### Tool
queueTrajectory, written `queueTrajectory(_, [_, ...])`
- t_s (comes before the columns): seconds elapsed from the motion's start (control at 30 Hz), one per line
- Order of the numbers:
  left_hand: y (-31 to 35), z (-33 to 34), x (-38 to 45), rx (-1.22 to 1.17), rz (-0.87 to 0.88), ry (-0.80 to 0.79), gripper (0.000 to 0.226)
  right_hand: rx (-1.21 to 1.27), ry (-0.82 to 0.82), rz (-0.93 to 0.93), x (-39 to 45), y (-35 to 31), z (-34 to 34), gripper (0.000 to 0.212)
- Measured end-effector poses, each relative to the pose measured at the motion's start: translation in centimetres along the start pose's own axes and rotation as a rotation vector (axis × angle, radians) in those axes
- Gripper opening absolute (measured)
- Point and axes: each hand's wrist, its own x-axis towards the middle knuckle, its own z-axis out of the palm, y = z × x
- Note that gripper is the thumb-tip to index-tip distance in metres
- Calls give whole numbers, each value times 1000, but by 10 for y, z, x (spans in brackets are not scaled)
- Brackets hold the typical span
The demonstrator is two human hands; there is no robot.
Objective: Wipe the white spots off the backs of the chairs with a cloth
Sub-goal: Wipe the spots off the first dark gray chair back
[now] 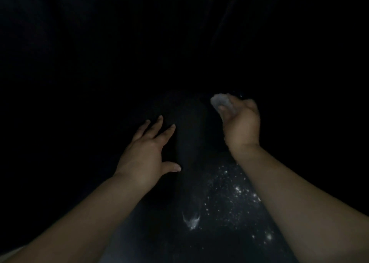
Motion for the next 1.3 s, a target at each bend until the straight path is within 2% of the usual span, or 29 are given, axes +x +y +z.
queueTrajectory(0.07, [0, 1, 0, 7, -2, 1, 102, -64, 30, -42, -19, 15, -7, 23])
queueTrajectory(0.13, [1, 1, 0, 10, -8, 10, 102, -257, -29, -288, -49, 19, -7, 33])
queueTrajectory(0.17, [2, 1, 0, 16, -7, 11, 103, -277, -69, -354, -54, 23, -7, 36])
queueTrajectory(0.23, [3, 1, 2, 25, -6, 9, 103, -217, -75, -339, -40, 17, -16, 32])
queueTrajectory(0.37, [3, 3, 3, 21, -9, 19, 104, -298, 155, -207, 24, 14, -38, 36])
queueTrajectory(0.4, [3, 3, 3, 18, -9, 24, 104, -295, 161, -176, 34, 16, -40, 33])
queueTrajectory(0.47, [4, 3, 5, 16, -9, 32, 105, -274, 117, -101, 46, 19, -37, 27])
queueTrajectory(0.53, [5, 3, 7, 16, -13, 38, 106, -302, 27, -100, 50, 16, -27, 26])
queueTrajectory(0.63, [5, 3, 9, 34, -17, 39, 107, -152, -186, -264, 30, 1, -15, 16])
queueTrajectory(0.7, [5, 2, 9, 38, -12, 38, 107, -174, -256, -405, 8, 8, -15, 23])
queueTrajectory(0.73, [6, 2, 9, 37, -9, 37, 107, -242, -250, -430, 1, 12, -20, 27])
queueTrajectory(0.83, [6, 1, 9, 32, -2, 30, 107, -421, -84, -390, 13, 24, -34, 28])
queueTrajectory(0.9, [5, 1, 9, 20, -1, 31, 106, -275, 28, -211, 33, 13, -31, 26])
queueTrajectory(0.97, [3, 1, 9, 11, 2, 38, 106, -98, -27, -132, 45, 6, -25, 29])
queueTrajectory(1.1, [2, 2, 8, 16, 11, 47, 105, -255, -289, -355, 14, 3, -26, 30])
queueTrajectory(1.17, [3, 2, 8, 17, 10, 50, 104, -289, -338, -401, -4, 17, -45, 33])
queueTrajectory(1.3, [3, 1, 7, 16, 10, 50, 104, -204, -167, -259, -2, 32, -77, 32])
